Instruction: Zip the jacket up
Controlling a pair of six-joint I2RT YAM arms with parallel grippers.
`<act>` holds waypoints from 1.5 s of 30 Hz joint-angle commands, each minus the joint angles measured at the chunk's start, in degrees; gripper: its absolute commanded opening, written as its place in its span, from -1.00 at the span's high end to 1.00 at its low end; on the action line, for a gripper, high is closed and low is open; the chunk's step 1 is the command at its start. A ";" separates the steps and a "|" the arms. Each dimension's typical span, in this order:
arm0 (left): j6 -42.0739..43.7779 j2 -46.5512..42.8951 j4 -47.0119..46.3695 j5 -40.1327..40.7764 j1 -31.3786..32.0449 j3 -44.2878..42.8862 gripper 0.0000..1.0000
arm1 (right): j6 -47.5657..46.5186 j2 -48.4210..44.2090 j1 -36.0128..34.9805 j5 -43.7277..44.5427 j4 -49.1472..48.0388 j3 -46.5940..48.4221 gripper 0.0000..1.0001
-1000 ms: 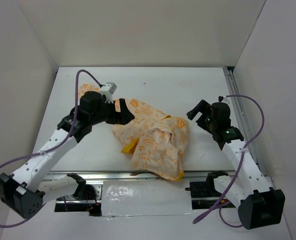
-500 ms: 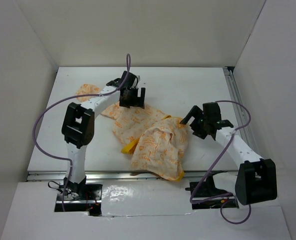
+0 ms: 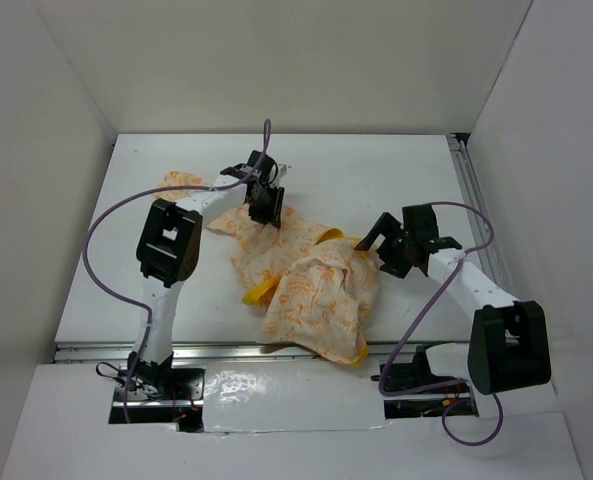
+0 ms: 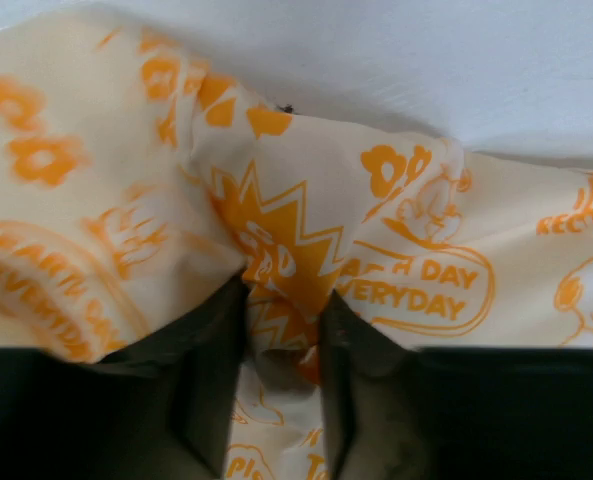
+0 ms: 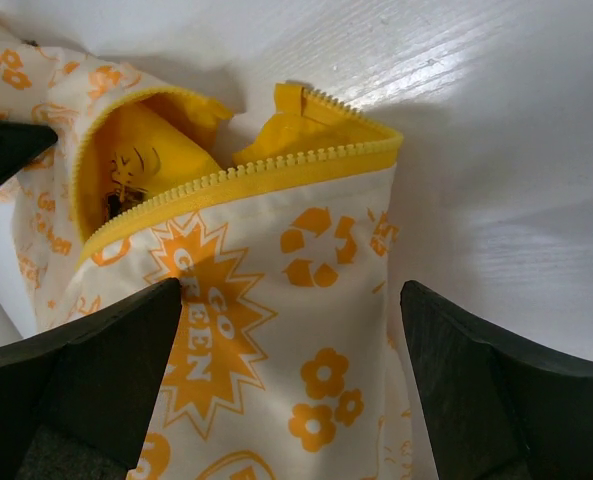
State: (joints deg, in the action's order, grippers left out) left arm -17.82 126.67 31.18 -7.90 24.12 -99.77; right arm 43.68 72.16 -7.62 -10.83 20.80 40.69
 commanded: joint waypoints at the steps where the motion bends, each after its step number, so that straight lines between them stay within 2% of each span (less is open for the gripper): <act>1: 0.95 1.12 0.90 -3.88 0.14 -1.13 0.28 | -0.70 0.26 -0.03 -3.05 -4.18 -0.52 -0.93; 2: -0.01 0.77 1.08 -3.35 0.05 -0.96 0.82 | -1.40 0.26 -0.12 -4.19 -5.84 -0.96 -0.71; 3: -0.28 0.33 0.90 -2.91 -0.12 -0.70 1.00 | -1.75 0.35 -0.20 -4.98 -6.73 -1.13 -0.46; 4: -0.46 -0.37 0.12 -3.43 -0.56 0.09 1.00 | -2.02 0.35 -0.21 -6.21 -7.52 -1.22 -0.24; 5: -0.54 -2.11 -0.32 -3.96 -0.83 0.45 1.00 | -2.89 0.96 -0.21 -6.74 -8.57 -0.88 0.06; 7: -0.54 -4.40 -1.46 -5.71 -1.36 1.33 1.00 | -3.95 1.49 -0.38 -8.41 -9.37 -0.35 0.40; 8: -0.46 -6.94 -2.08 -6.07 -1.44 1.76 1.00 | -4.91 1.75 -0.38 -9.98 -10.24 0.18 0.99; 12: -0.28 -17.38 -4.28 -4.76 -0.65 4.75 1.00 | -5.98 -2.10 -0.82 -6.24 -9.55 2.29 1.00; 14: 0.07 -21.97 -6.39 -4.75 -0.22 7.46 1.00 | -7.12 -7.28 -1.61 0.00 -8.58 3.87 1.00; 15: 0.42 -27.04 -7.09 -5.19 -0.04 8.52 1.00 | -8.34 -12.34 -2.48 1.85 -8.84 4.40 1.00; 19: 2.35 -40.25 -15.86 -4.15 0.93 14.94 1.00 | -13.17 -23.62 -4.07 8.62 -9.28 8.26 1.00; 21: 2.71 -46.39 -17.11 -3.27 1.11 15.39 1.00 | -16.07 -28.88 -4.60 12.13 -10.42 11.32 1.00; 24: 3.23 -54.30 -16.68 -2.21 1.46 14.86 1.00 | -19.50 -34.17 -4.95 12.77 -11.30 16.76 1.00; 26: 3.85 -61.15 -17.11 -3.26 1.90 15.39 1.00 | -22.13 -36.03 -5.13 7.88 -10.17 22.64 1.00; 32: 4.20 -78.91 -19.93 -8.26 2.77 17.85 1.00 | -26.36 -34.55 -5.48 -3.92 -6.13 41.53 1.00; 35: 4.11 -83.94 -19.84 -9.32 2.78 17.59 1.00 | -25.93 -31.48 -5.57 -7.09 -3.59 50.32 1.00; 38: 3.59 -85.27 -18.79 -8.97 2.60 16.10 1.00 | -24.61 -27.10 -5.48 -7.19 0.28 57.89 1.00; 41: 2.62 -83.09 -17.91 -6.88 2.34 15.48 1.00 | -23.29 -21.20 -5.57 -1.84 4.49 62.23 1.00; 42: 2.18 -82.03 -17.91 -5.39 2.34 16.44 1.00 | -23.03 -19.79 -5.48 0.52 5.12 62.32 1.00; 45: 0.86 -76.94 -19.39 1.81 2.25 20.65 1.00 | -24.95 -13.29 -5.48 0.02 3.38 57.42 1.00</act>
State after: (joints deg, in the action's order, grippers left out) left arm -15.53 43.31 14.22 -13.91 26.76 -82.74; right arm 19.94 50.06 -12.91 -13.96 20.64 102.48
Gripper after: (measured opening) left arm 0.072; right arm 0.009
